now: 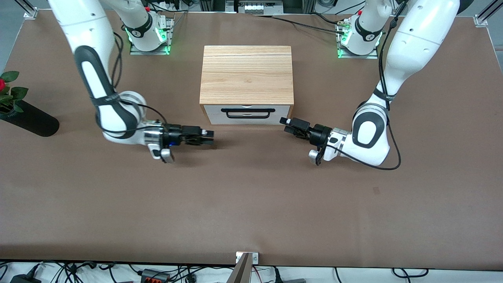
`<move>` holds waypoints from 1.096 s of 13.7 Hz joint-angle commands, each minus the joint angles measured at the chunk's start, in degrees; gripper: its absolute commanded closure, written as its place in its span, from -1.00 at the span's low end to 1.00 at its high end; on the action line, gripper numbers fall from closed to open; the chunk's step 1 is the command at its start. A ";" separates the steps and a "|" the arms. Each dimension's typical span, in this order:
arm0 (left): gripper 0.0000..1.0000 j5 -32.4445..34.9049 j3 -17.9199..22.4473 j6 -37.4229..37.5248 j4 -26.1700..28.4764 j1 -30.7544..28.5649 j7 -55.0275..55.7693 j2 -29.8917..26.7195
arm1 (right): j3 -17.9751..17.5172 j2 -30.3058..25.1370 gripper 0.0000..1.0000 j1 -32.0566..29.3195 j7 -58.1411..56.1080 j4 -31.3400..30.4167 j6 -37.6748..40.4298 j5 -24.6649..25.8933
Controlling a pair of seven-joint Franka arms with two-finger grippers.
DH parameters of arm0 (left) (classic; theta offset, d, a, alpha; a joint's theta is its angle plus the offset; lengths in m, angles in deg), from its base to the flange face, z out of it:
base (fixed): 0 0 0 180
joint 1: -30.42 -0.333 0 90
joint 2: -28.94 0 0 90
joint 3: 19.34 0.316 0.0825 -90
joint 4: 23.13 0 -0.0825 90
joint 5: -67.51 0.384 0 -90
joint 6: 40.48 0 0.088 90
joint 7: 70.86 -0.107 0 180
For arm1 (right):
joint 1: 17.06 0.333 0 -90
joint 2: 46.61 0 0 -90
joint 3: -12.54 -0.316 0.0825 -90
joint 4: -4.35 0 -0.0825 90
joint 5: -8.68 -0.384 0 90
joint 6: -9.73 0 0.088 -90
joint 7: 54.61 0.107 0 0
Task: Pull top drawer with both arms simultaneously
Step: 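Close the left gripper and the right gripper on the black handle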
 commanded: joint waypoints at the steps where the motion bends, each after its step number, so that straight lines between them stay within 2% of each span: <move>1: -1.00 -5.42 0.04 0.43 3.07 1.25 -2.55 -0.37 | 0.22 0.98 -1.00 2.11 -5.15 -1.57 1.98 -5.66; 3: -1.00 -8.60 0.04 0.35 4.83 2.22 -4.66 -0.37 | 0.22 1.87 -1.00 3.16 -8.32 -3.15 5.13 -8.47; 4: -0.94 -9.13 0.04 0.35 5.62 2.57 -4.76 -0.29 | 0.22 1.96 -1.00 3.60 -8.50 -4.29 6.89 -9.53; 7: -0.93 -12.29 0.04 0.35 7.56 3.89 -4.84 -0.29 | 0.22 3.01 -1.00 3.52 -12.35 -5.44 8.66 -9.54; 8: -0.88 -13.17 0.04 0.26 8.35 4.50 -4.93 -0.29 | 0.22 3.88 -0.91 3.61 -13.94 -5.44 9.88 -9.54; 10: -0.68 -14.05 0.04 0.00 9.14 5.03 -6.07 -0.29 | 0.22 5.56 -0.52 3.61 -16.05 -5.44 13.92 -9.54; 11: -0.57 -14.23 0.04 0.00 9.23 5.04 -6.42 -0.29 | 0.22 5.82 -0.48 3.69 -16.24 -5.44 14.72 -9.46; 14: -0.14 -14.41 0.04 0.00 9.32 5.04 -6.43 -0.20 | 0.31 5.91 -0.06 5.54 -16.24 -5.44 13.94 -9.45; 15: -0.11 -15.11 0.04 0.00 9.41 5.21 -6.51 -0.11 | 0.31 5.91 0.01 5.54 -16.15 -5.44 13.85 -9.28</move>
